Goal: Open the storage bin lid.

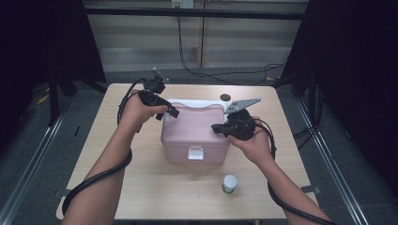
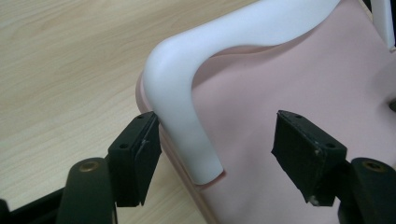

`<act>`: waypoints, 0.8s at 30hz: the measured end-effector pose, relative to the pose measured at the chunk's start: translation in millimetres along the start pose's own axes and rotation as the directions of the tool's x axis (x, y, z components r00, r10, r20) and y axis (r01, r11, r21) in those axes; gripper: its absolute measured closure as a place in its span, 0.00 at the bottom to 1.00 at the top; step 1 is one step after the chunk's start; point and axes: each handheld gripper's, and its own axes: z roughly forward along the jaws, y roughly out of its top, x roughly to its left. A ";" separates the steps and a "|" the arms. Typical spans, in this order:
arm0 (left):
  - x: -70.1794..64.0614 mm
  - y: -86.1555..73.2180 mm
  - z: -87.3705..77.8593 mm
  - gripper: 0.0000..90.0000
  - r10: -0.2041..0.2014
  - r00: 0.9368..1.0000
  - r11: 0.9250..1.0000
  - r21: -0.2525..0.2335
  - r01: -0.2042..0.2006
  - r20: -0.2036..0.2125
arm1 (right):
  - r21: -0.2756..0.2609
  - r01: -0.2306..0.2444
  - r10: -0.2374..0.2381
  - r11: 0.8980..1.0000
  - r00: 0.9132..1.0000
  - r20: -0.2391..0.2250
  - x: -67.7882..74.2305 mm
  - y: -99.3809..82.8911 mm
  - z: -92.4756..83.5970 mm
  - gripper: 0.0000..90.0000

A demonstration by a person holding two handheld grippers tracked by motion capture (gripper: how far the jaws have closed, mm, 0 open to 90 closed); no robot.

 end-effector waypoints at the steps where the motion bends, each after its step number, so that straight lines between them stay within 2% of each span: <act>1: -0.4 0.0 -0.9 0.35 0.005 1.000 1.000 -0.001 -0.005 -0.001 | 0.002 -0.004 0.004 1.000 1.000 0.000 -0.1 0.1 -0.1 1.00; 10: -3.3 -1.9 -6.6 0.36 0.012 1.000 1.000 -0.014 -0.012 -0.007 | 0.012 0.001 -0.001 1.000 1.000 0.012 1.7 1.8 0.3 1.00; 15: -5.3 -3.3 -14.8 0.37 0.010 1.000 1.000 -0.027 -0.009 0.014 | 0.006 -0.001 0.001 1.000 1.000 0.013 1.6 1.4 0.7 1.00; 18: -8.1 -4.4 -21.8 0.38 0.031 0.999 0.999 -0.022 -0.031 0.021 | 0.015 -0.003 0.003 1.000 1.000 0.018 1.5 2.4 0.8 1.00; 24: -8.7 -6.9 -21.6 0.39 0.035 0.999 0.999 -0.037 -0.034 0.014 | 0.006 0.004 -0.004 1.000 1.000 0.024 2.6 1.4 0.8 1.00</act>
